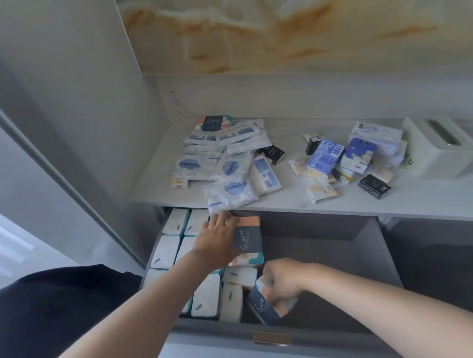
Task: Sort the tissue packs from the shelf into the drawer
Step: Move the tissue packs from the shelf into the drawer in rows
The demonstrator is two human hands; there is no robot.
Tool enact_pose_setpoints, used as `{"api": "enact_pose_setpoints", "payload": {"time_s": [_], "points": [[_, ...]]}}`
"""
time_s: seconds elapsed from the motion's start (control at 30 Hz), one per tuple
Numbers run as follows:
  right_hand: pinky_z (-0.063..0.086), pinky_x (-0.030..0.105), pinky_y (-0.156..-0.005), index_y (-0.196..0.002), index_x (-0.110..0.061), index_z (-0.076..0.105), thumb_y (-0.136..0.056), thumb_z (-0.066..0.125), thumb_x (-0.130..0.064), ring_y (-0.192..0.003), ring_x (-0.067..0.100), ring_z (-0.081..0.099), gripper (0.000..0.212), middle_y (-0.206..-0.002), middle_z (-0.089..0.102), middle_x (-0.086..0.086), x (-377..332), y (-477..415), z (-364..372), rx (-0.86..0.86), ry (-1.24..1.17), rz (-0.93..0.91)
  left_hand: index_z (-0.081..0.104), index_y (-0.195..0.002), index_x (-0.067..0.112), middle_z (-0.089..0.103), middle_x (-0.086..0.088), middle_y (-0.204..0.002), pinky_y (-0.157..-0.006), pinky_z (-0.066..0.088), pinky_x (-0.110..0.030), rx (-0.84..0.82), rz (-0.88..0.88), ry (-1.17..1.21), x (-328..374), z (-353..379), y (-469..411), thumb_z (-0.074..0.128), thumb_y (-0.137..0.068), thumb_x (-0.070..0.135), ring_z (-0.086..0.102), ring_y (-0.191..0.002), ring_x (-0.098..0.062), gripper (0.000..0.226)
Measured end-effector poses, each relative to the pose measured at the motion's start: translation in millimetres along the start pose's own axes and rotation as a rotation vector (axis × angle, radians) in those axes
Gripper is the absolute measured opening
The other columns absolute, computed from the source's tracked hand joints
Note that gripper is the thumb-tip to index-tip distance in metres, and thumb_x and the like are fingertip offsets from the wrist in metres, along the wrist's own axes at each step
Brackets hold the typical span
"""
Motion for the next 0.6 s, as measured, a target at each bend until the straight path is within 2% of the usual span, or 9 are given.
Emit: {"api": "enact_pose_setpoints", "payload": {"time_s": [0.07,0.13,0.23,0.33,0.4,0.5,0.53,0.6], "points": [[0.056,0.033,-0.07,-0.115,-0.024,0.05,-0.071,0.084,-0.044,-0.098,0.022,0.061,0.059,-0.111,0.059,0.001,-0.2,-8.3,12.5,-0.016,-0.087,0.054,0.031,-0.144,0.023,0.031,-0.003,-0.14,-0.106,0.034,-0.036,-0.046,0.016,0.085,0.6,5.7,4.1,0.068,-0.082,0.041,0.039,-0.125,-0.023,0.074],[0.057,0.035,-0.059,-0.114,-0.021,0.047,-0.072,0.086,-0.037,-0.099,0.026,0.062,0.059,-0.112,0.057,0.003,-0.3,-13.9,25.5,-0.02,-0.241,0.124,0.034,-0.14,0.023,0.032,-0.003,-0.139,-0.107,0.034,-0.036,-0.014,0.079,0.058,4.1,6.1,8.2,0.068,-0.083,0.034,0.039,-0.124,-0.023,0.067],[0.061,0.04,-0.064,-0.123,-0.014,0.047,-0.075,0.085,-0.029,-0.101,0.029,0.064,0.063,-0.116,0.058,0.008,-1.9,-20.0,37.7,-0.033,-0.388,0.181,0.049,-0.126,0.023,0.042,-0.002,-0.129,-0.103,0.037,-0.033,0.051,0.225,-0.013,11.1,1.6,13.7,0.063,-0.087,0.027,0.044,-0.116,-0.022,0.041],[0.061,0.041,-0.061,-0.12,-0.007,0.056,-0.079,0.082,-0.021,-0.092,0.03,0.07,0.051,-0.107,0.068,0.014,-3.1,-27.3,39.7,-0.115,-0.521,0.183,0.059,-0.111,0.024,0.054,0.002,-0.118,-0.096,0.035,-0.029,-0.016,0.336,-0.043,12.2,4.6,18.3,0.06,-0.089,0.025,0.05,-0.11,-0.021,0.022],[0.06,0.042,-0.067,-0.121,-0.005,0.058,-0.085,0.077,-0.016,-0.084,0.029,0.069,0.042,-0.102,0.068,0.015,-4.2,-28.4,38.2,-0.171,-0.566,0.165,0.06,-0.114,0.026,0.053,0.001,-0.123,-0.098,0.035,-0.032,-0.126,0.366,-0.101,10.1,12.4,22.2,0.063,-0.088,0.034,0.049,-0.113,-0.021,0.028],[0.06,0.039,-0.07,-0.116,-0.008,0.056,-0.09,0.07,-0.009,-0.076,0.024,0.067,0.029,-0.092,0.068,0.011,-5.3,-31.0,42.7,-0.2,-0.625,0.141,0.051,-0.134,0.031,0.04,-0.005,-0.136,-0.105,0.035,-0.039,-0.23,0.435,-0.24,10.0,26.2,26.9,0.067,-0.084,0.044,0.041,-0.122,-0.025,0.053],[0.061,0.038,-0.067,-0.114,-0.01,0.054,-0.09,0.07,-0.008,-0.077,0.023,0.068,0.029,-0.093,0.067,0.01,-6.0,-32.9,47.4,-0.193,-0.671,0.154,0.046,-0.139,0.032,0.035,-0.007,-0.14,-0.106,0.036,-0.04,-0.242,0.435,-0.257,9.8,28.9,26.9,0.068,-0.084,0.043,0.039,-0.124,-0.026,0.06],[0.061,0.036,-0.061,-0.122,-0.012,0.048,-0.088,0.073,-0.01,-0.09,0.026,0.068,0.042,-0.108,0.065,0.011,-8.6,-38.6,60.2,-0.141,-0.76,0.202,0.043,-0.142,0.032,0.031,-0.006,-0.14,-0.106,0.039,-0.04,-0.247,0.395,-0.205,8.4,29.8,25.5,0.07,-0.084,0.039,0.039,-0.123,-0.026,0.065]]}}
Point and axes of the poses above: each hand's wrist, its own y-axis away from the middle knuckle, its own z-axis out of the palm, x = y × z, the point moved 4 cm from there along -y, towards the middle knuckle
